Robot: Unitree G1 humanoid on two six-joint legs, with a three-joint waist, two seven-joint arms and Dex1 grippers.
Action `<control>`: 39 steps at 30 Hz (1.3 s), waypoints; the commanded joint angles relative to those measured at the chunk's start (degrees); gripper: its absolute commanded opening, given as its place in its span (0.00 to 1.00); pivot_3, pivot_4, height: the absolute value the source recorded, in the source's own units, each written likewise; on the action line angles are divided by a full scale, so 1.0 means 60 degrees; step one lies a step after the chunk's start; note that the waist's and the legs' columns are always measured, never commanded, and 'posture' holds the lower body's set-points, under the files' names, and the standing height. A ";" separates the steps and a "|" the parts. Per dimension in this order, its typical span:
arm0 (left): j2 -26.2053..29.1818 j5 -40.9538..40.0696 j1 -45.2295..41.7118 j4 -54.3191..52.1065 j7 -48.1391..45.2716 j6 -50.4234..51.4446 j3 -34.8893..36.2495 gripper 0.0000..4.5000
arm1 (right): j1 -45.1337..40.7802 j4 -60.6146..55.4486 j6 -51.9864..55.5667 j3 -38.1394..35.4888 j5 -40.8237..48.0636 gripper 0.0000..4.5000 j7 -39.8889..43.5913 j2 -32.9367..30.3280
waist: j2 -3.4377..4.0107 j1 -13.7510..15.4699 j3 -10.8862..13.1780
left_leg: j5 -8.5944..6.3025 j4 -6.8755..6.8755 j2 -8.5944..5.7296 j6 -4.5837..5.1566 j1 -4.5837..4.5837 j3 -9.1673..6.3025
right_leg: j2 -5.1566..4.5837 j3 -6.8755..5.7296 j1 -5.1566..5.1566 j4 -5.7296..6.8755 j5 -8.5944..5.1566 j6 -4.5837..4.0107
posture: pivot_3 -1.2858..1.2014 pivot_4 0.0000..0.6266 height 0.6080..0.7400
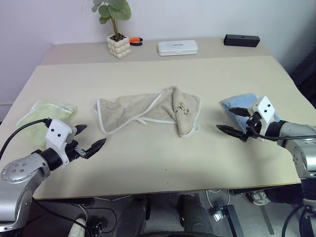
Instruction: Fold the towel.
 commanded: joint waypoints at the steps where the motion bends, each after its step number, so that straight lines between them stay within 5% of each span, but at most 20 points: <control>1: 0.0027 -0.0020 -0.0067 0.0037 -0.0074 -0.0151 0.0121 1.00 | 0.0037 -0.0376 -0.0029 -0.0270 0.0085 0.97 -0.0058 -0.0130 | 0.0000 0.0006 0.0000 | 0.0000 0.0000 0.0000 0.0000 0.0000 -0.0001 | 0.0000 0.0000 0.0000 0.0000 0.0000 0.0000 | 0.52 0.24 1.00; 14: 0.0214 -0.0178 -0.0268 -0.0499 -0.0379 -0.0022 -0.0223 1.00 | -0.0060 -0.0692 0.0301 0.0106 0.0155 0.97 -0.0301 0.0251 | 0.0000 0.0007 0.0000 | 0.0000 0.0001 0.0000 0.0000 0.0000 0.0001 | 0.0000 0.0001 0.0000 -0.0001 0.0000 0.0000 | 0.52 0.24 1.00; 19: 0.0809 0.0651 -0.0376 -0.0794 -0.0940 -0.0284 -0.1734 1.00 | -0.0313 -0.1215 0.1208 0.0292 0.0723 0.97 -0.0343 0.0581 | 0.0002 0.0010 -0.0001 | 0.0000 0.0004 -0.0001 0.0000 -0.0001 0.0003 | -0.0001 0.0006 0.0001 -0.0001 0.0003 0.0000 | 0.52 0.24 1.00; 28: 0.0463 0.3259 -0.3076 0.2350 0.0148 -0.1273 -0.3733 1.00 | 0.0356 -0.2144 0.1070 0.0238 0.0502 0.97 -0.1059 0.0959 | 0.0002 0.0011 -0.0001 | -0.0001 0.0015 -0.0002 0.0004 -0.0004 -0.0001 | 0.0009 0.0005 0.0009 -0.0018 0.0030 0.0026 | 0.52 0.24 1.00; 39: 0.0057 0.3408 -0.3662 0.4270 -0.0374 -0.1918 -0.3894 1.00 | 0.0635 -0.2413 0.0820 0.0177 0.0513 0.97 -0.1509 0.1074 | 0.0012 0.0003 -0.0007 | -0.0005 0.0010 0.0001 0.0009 -0.0001 0.0005 | 0.0010 0.0012 0.0001 -0.0017 0.0039 0.0039 | 0.52 0.24 1.00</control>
